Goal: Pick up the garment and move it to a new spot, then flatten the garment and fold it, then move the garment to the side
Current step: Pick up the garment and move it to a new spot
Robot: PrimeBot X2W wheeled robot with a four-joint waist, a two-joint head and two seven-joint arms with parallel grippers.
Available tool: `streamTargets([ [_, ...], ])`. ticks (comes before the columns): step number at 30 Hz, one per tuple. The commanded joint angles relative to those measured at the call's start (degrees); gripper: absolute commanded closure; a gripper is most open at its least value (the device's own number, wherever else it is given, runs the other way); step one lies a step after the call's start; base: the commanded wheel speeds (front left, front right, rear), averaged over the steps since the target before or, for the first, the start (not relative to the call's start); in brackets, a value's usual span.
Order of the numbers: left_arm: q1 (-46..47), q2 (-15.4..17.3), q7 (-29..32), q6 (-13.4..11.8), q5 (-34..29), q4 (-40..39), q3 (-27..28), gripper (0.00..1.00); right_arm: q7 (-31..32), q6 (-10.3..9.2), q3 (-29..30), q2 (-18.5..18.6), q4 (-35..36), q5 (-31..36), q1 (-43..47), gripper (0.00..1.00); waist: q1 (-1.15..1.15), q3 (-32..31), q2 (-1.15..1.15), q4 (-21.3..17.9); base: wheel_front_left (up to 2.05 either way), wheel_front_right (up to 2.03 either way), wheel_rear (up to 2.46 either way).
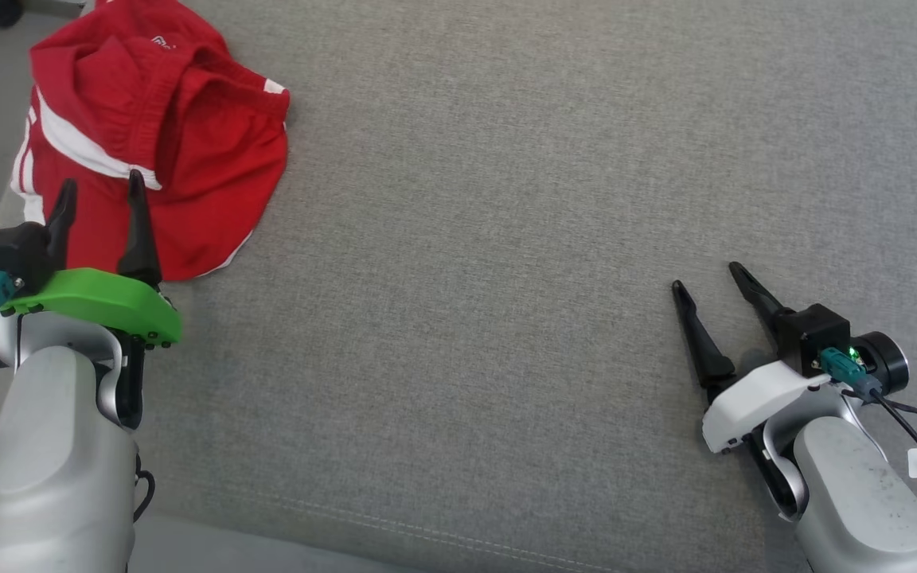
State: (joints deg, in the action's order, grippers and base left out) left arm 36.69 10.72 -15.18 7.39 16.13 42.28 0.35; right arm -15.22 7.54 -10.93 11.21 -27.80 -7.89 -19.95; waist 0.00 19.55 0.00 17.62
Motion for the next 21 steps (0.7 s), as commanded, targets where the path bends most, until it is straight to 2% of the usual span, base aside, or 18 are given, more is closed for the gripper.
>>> streamTargets([
  [1, 0.95, 0.42, 0.03, 0.16, 0.20, 0.36, 0.26, 0.00, 0.14, -0.10, 0.39, 0.43, -0.92, -0.27, 0.58, 0.00, 0.00, 1.34, 0.00, -2.33, 0.00, 0.00, 0.00],
  [2, 1.18, 0.73, 0.04, 0.16, -0.41, 0.89, 0.79, 0.00, 0.14, -0.10, 0.46, 0.43, -1.05, -0.28, 0.73, 0.00, 0.00, 1.34, 0.00, -2.73, 0.00, 0.00, 0.00],
  [9, 1.61, 0.56, 0.04, -4.22, -4.81, 3.23, 3.67, 0.00, 0.16, -0.11, 0.72, 0.46, -1.48, -0.32, 0.86, 0.00, 0.00, 1.44, 0.00, -5.15, 0.00, 0.00, 0.00],
  [12, 2.09, 0.04, 0.03, -4.52, -5.77, 3.44, 4.40, 0.00, 0.20, -0.11, 0.98, 0.73, -1.66, -0.47, 1.01, 0.00, 0.00, 1.81, 0.00, -5.59, 0.00, 0.00, 0.00],
  [17, 2.74, 0.00, 0.03, -6.95, -7.55, 4.49, 6.36, 0.00, 0.41, -0.16, 1.07, 1.09, -1.85, -0.71, 1.18, 0.00, 0.00, 2.73, 0.00, -6.22, 0.00, 0.00, 0.00],
  [21, 3.67, 0.46, 0.03, -7.27, -7.60, 4.88, 7.90, 0.00, 0.53, -0.17, 0.81, 1.08, -1.87, -0.96, 0.45, 0.00, 0.00, 3.78, 0.00, -6.91, 0.00, 0.00, 0.00],
])
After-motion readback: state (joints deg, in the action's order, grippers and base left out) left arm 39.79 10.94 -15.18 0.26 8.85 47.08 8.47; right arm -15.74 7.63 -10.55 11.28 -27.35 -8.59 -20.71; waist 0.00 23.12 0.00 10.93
